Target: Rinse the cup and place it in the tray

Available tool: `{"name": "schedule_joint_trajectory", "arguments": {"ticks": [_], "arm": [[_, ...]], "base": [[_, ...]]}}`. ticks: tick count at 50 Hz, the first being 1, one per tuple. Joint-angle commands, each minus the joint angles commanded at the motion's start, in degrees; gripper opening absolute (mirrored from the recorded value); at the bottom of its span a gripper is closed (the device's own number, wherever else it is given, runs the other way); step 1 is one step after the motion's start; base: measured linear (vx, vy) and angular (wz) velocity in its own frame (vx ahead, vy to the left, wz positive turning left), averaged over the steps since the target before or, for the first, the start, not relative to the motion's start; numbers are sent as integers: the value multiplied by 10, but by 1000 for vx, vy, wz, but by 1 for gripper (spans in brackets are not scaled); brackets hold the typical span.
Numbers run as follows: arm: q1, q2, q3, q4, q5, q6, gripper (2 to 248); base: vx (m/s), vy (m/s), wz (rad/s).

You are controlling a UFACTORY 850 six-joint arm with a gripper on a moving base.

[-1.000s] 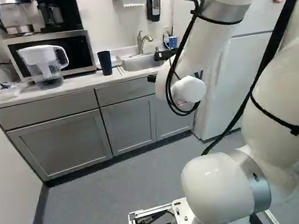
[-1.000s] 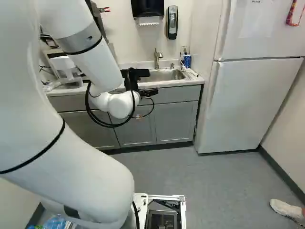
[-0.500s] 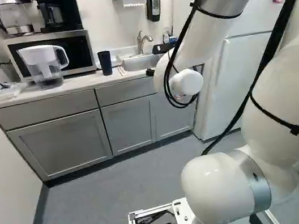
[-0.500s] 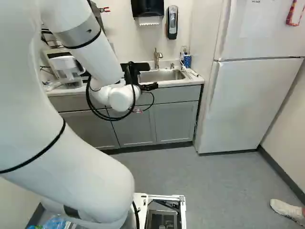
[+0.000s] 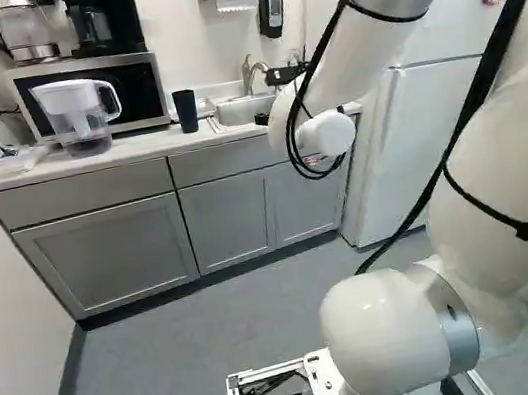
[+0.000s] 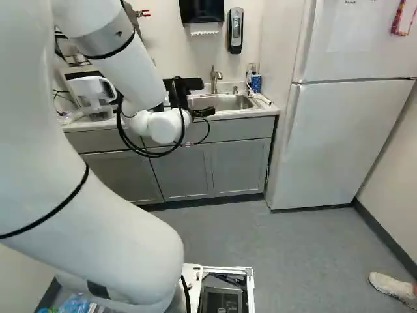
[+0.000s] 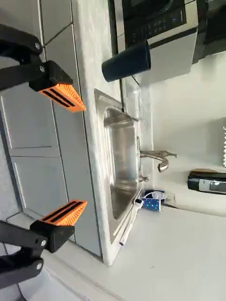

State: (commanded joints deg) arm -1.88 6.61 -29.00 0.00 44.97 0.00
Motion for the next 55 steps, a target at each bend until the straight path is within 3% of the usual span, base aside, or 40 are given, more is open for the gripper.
{"name": "schedule_joint_trajectory", "arguments": {"ticks": [55], "arm": [[23, 16, -56, 0, -40, 0, 247]], "base": [[0, 0, 0]]}}
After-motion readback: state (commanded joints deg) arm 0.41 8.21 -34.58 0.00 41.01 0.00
